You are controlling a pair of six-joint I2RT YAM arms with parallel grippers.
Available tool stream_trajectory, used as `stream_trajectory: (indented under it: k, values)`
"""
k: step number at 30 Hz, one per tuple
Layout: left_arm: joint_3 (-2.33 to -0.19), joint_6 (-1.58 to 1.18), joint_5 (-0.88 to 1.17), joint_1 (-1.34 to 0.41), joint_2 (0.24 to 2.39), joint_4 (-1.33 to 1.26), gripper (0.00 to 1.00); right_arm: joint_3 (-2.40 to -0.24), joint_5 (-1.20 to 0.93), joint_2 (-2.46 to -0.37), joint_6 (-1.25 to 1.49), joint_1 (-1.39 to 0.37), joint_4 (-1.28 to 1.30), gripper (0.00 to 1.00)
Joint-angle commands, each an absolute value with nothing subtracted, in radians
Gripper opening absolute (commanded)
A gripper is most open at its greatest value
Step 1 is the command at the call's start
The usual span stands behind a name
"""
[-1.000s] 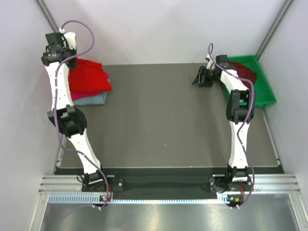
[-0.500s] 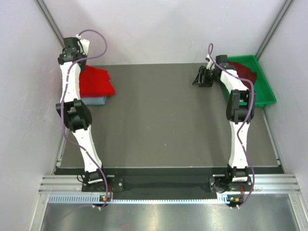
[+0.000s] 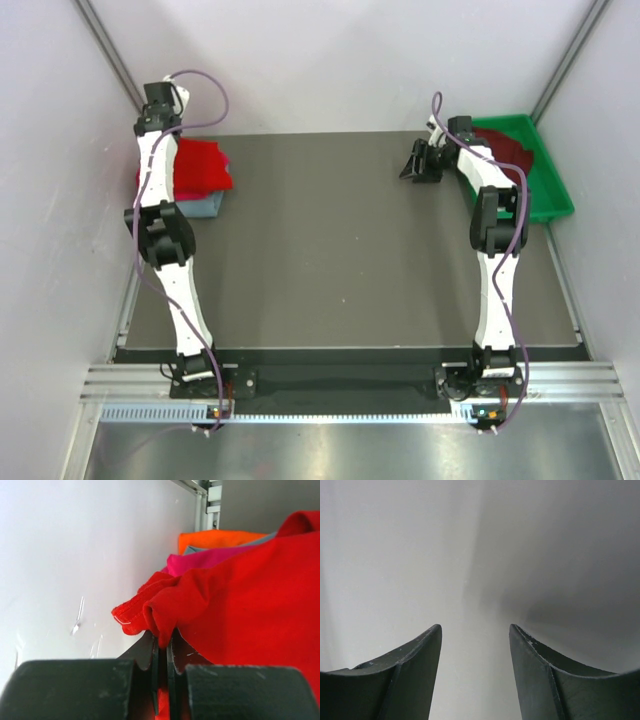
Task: Fold and stack the t-shirts
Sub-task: Neatly place the folded tshirt to the corner
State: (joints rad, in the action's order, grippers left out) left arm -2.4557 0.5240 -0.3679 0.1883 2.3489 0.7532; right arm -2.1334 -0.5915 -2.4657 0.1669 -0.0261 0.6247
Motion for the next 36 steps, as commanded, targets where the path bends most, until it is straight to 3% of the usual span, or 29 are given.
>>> stream_trajectory:
  k: [1, 29, 30, 32, 33, 36]
  values:
    - [-2.467, 0.603, -0.469, 0.176, 2.410, 0.608, 0.00, -2.126, -0.592, -2.468, 0.160, -0.040, 0.600, 0.57]
    - [-2.507, 0.741, -0.670, 0.164, 2.638, 0.286, 0.00, -2.088, -0.555, -2.428, 0.133, -0.064, 0.617, 0.57]
    - [-2.508, 0.744, -0.684, 0.164, 2.645, 0.272, 0.03, -2.086, -0.555, -2.428, 0.133, -0.064, 0.617, 0.57]
    - [-2.508, 0.750, -0.713, 0.153, 2.646, 0.230, 0.21, -2.085, -0.557, -2.424, 0.129, -0.066, 0.618, 0.57]
    - [-2.508, 0.735, -0.735, 0.150, 2.640, 0.230, 0.38, -2.085, -0.557, -2.422, 0.129, -0.069, 0.617, 0.57]
    - [-2.508, 0.701, -0.773, 0.126, 2.597, 0.229, 0.63, -2.082, -0.555, -2.421, 0.121, -0.069, 0.617, 0.57]
